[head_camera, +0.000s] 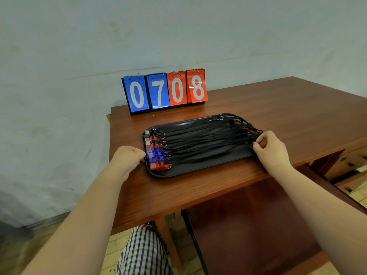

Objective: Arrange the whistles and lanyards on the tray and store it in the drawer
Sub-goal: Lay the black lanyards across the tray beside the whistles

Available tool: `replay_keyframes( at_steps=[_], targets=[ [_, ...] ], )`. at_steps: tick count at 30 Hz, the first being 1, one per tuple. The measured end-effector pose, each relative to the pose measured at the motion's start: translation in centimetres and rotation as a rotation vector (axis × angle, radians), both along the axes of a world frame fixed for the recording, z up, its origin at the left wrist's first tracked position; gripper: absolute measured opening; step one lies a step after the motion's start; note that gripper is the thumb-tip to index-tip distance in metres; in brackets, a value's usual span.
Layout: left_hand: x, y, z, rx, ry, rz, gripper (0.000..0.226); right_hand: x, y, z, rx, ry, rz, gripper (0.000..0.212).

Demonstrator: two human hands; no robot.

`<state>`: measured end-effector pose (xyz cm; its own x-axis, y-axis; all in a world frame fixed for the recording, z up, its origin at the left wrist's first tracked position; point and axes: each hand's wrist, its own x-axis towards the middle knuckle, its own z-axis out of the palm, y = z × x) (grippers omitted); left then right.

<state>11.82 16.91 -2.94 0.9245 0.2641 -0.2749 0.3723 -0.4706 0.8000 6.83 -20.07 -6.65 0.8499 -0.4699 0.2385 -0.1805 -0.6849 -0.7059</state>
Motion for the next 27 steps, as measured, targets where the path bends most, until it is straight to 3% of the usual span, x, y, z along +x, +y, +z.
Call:
replay_keyframes(
  at_steps=[6, 16, 27],
  targets=[
    [-1.0, -0.1, -0.1, 0.011, 0.016, -0.025, 0.006, -1.5, 0.2, 0.0, -0.054, 0.013, -0.027, 0.009],
    [-4.1, 0.1, 0.1, 0.063, 0.032, -0.153, 0.015, -5.1, -0.1, -0.3, -0.062, 0.023, -0.053, 0.009],
    [-5.9, 1.6, 0.9, 0.125, 0.119, -0.324, 0.014, -7.1, -1.1, -0.9, 0.168, 0.011, -0.118, 0.015]
  ],
)
